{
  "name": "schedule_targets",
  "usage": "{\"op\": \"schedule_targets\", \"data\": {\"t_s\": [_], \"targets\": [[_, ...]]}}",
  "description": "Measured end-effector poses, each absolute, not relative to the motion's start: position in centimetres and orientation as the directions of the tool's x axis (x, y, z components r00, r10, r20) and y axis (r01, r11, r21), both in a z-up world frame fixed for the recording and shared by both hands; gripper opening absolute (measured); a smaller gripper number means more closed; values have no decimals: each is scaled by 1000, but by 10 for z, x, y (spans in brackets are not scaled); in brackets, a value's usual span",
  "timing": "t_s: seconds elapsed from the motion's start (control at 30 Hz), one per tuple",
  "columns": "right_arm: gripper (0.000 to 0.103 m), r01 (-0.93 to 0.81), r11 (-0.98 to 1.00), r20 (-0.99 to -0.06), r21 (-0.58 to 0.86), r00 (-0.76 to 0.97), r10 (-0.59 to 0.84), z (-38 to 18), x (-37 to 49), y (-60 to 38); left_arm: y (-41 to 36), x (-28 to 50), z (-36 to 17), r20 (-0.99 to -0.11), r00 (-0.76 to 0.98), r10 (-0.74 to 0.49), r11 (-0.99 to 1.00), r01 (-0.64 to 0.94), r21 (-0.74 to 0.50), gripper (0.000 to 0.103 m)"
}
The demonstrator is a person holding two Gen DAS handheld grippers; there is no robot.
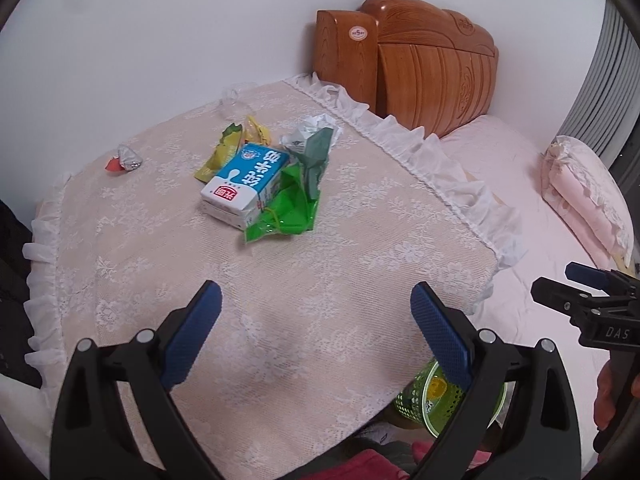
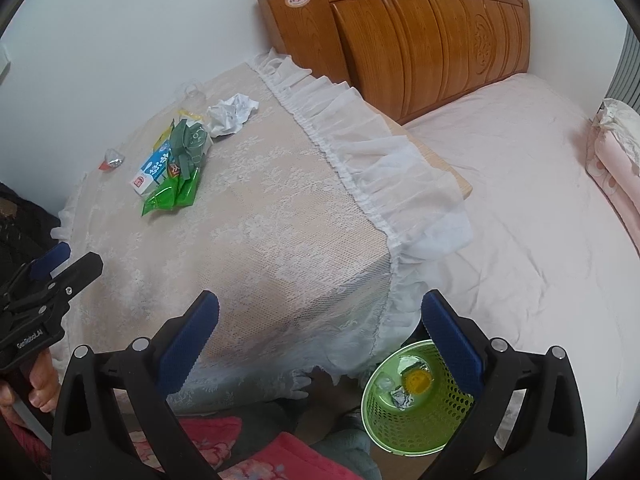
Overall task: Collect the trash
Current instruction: 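Move both tools back toward the table, then grasp the white milk carton with the left tool while the right tool grasps the green wrapper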
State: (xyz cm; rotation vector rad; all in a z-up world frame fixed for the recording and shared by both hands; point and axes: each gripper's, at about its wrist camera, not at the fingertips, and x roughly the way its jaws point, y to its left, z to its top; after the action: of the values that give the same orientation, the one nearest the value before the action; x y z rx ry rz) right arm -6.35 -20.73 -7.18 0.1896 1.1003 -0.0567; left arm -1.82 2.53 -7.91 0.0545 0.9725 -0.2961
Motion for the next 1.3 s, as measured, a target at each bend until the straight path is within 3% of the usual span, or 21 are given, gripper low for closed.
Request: {"op": "schedule_targets", "data": {"t_s": [0.6,0.8,0.9,1.0,1.3], "targets": [[101,132,991,-899,26,437,-34,-85,19,-139,65,151,-143,-857,426,-289,877,477,-59,86],[101,128,991,-902,44,431,-16,-92,33,-127,51,173,-167,-875,394,-280,844,536,-29,84],[101,127,991,-908,52,419,-6,-98,36,-123,51,179,-174,-885,362,-293,842,536,-60,70],[101,127,990,-911,63,411,6,-101,36,-122,52,183,-180,-889,349,-298,849,522,-80,66],[101,132,987,-909,94,415,31,-103,35,-124,57,179,-179,-880,367,-303,874,475,-103,64]]}}
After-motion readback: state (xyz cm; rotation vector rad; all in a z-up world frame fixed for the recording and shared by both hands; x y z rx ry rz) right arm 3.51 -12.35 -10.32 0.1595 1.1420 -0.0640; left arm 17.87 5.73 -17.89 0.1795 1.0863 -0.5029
